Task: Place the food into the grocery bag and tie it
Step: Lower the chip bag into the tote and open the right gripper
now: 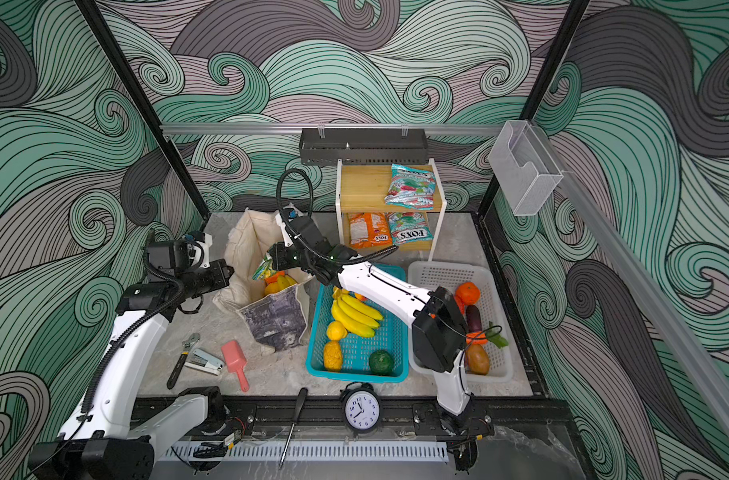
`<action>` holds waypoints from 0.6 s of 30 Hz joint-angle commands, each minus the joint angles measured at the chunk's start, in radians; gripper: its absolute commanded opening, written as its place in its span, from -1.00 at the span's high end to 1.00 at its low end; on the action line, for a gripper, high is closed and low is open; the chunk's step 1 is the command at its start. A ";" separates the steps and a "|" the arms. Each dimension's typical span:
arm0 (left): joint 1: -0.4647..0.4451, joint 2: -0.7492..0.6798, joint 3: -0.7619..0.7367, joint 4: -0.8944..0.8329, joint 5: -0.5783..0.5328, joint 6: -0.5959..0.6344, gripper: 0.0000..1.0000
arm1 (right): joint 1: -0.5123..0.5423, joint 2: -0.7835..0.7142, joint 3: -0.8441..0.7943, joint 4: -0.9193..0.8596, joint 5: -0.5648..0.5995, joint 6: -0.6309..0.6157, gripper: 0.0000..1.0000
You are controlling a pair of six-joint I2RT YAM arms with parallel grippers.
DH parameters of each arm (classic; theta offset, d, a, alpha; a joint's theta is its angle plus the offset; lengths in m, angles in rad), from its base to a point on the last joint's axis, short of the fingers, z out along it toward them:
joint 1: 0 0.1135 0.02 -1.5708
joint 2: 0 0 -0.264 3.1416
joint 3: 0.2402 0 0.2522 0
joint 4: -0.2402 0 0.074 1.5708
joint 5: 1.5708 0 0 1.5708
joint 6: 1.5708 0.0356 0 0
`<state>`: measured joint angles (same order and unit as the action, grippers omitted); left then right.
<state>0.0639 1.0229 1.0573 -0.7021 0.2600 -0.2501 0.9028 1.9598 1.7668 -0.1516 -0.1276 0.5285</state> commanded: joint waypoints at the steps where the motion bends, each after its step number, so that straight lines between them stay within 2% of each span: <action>1: -0.001 -0.011 -0.002 0.008 0.027 0.009 1.00 | -0.009 0.019 0.033 0.218 0.089 0.021 1.00; 6: -0.001 -0.011 -0.002 0.009 0.029 0.008 1.00 | -0.010 0.081 0.044 0.321 0.171 0.009 1.00; 10: -0.001 -0.010 -0.002 0.011 0.039 0.008 1.00 | -0.014 0.127 0.035 0.328 0.180 0.015 1.00; 14: -0.001 -0.014 -0.005 0.014 0.045 0.004 1.00 | -0.013 0.160 0.015 0.232 0.243 0.032 1.00; 18: 0.000 -0.008 -0.002 0.010 0.055 0.003 1.00 | -0.012 0.182 -0.002 0.197 0.225 0.029 1.00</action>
<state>0.0639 1.0229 1.0500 -0.6945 0.2867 -0.2504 0.8986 2.1265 1.7794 0.0605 0.0540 0.5541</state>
